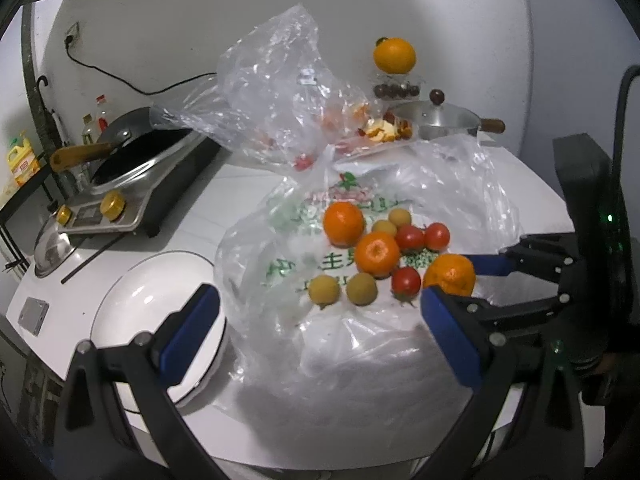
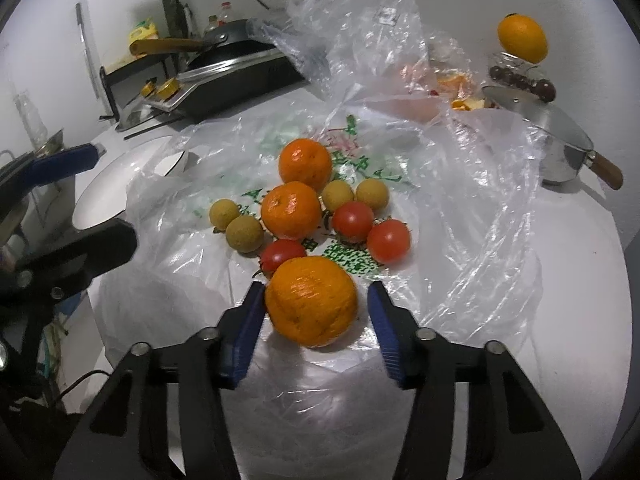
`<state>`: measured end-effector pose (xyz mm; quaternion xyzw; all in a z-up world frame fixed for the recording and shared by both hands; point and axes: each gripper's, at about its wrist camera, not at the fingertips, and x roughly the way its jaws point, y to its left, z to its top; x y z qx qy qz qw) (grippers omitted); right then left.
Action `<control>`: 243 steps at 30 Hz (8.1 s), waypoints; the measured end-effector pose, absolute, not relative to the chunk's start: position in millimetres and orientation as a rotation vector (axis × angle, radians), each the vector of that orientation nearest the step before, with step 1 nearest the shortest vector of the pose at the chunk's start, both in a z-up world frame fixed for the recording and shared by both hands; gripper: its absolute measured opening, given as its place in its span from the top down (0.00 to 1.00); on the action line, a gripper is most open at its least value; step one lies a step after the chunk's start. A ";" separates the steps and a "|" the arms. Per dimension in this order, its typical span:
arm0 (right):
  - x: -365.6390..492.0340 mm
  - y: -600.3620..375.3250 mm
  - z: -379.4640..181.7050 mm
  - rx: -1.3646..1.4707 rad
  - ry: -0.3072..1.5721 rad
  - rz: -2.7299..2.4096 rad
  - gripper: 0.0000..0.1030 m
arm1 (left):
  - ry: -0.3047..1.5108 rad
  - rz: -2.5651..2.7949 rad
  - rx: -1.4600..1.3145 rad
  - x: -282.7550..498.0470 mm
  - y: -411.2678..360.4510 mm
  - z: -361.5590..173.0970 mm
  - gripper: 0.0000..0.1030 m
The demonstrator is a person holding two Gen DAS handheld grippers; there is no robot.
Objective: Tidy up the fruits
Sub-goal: 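Grasp the large orange with the right gripper while the left gripper approaches the fruit, then lift the orange with the right gripper while the left gripper grasps a red cherry tomato, then carry the tomato in the left gripper and the orange in the right gripper to the white plate, then open the left gripper to drop the tomato while the right gripper lowers the orange onto the plate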
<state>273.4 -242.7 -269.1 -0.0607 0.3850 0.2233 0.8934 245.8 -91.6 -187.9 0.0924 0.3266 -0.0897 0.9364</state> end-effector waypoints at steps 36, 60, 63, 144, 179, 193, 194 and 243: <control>278.5 -310.5 -242.7 -0.019 0.673 0.432 0.54 | 0.830 -0.366 0.223 296.7 -162.7 -237.8 0.59; 277.9 -310.5 -242.1 -0.033 0.666 0.436 0.53 | 0.868 -0.359 0.202 301.0 -157.4 -245.4 0.74; 276.4 -309.4 -239.9 -0.036 0.662 0.431 0.54 | 0.862 -0.371 0.192 298.5 -156.3 -242.5 0.74; 269.0 -71.6 -190.9 -0.297 0.597 0.629 0.53 | 0.641 -0.130 -0.028 249.5 91.3 -197.2 0.74; 329.2 -25.8 -226.9 -0.278 0.674 0.639 0.53 | 0.732 -0.054 -0.012 319.1 123.3 -248.6 0.72; 337.1 -9.0 -234.2 -0.291 0.710 0.637 0.53 | 0.662 -0.026 -0.073 296.6 144.4 -228.6 0.47; 338.5 -6.3 -236.0 -0.293 0.718 0.640 0.54 | 0.661 -0.021 -0.076 295.2 146.6 -228.8 0.47; 317.6 -9.5 -215.9 -0.273 0.714 0.606 0.46 | 0.596 0.021 -0.104 244.9 139.0 -201.0 0.36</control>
